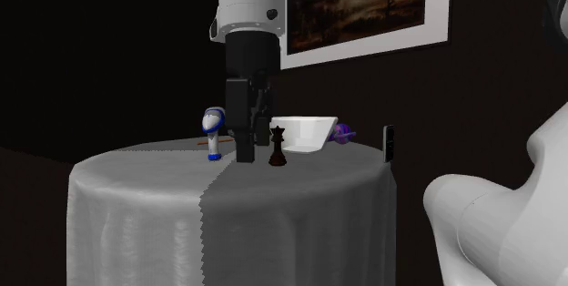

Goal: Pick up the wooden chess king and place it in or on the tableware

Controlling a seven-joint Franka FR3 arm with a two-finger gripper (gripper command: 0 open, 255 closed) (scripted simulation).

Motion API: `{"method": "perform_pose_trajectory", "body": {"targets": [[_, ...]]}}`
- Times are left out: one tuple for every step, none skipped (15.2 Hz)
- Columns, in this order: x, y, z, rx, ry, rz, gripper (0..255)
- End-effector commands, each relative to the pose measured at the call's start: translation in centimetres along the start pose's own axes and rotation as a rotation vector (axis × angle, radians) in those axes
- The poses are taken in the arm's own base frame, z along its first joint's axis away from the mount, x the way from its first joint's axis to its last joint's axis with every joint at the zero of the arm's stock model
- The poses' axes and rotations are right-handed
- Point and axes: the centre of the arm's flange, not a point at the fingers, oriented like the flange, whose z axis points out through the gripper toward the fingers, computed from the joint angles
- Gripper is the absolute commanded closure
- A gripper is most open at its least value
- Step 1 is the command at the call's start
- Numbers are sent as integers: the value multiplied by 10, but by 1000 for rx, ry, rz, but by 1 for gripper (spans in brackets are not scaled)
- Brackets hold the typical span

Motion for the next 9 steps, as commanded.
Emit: {"method": "perform_pose_trajectory", "body": {"targets": [[0, 0, 0, 0, 0, 0, 0], [-1, 11, 0, -11, 5, -10, 0], [-2, 23, 0, -22, 11, -21, 0], [-3, 35, 0, -33, 16, -31, 0], [-4, 46, -1, -44, 22, -41, 0], [-5, 58, -1, -55, 27, -51, 0], [-5, 69, -2, -66, 33, -62, 0], [-6, 81, -3, -77, 38, -72, 0], [-6, 92, -4, -88, 44, -82, 0]]}}
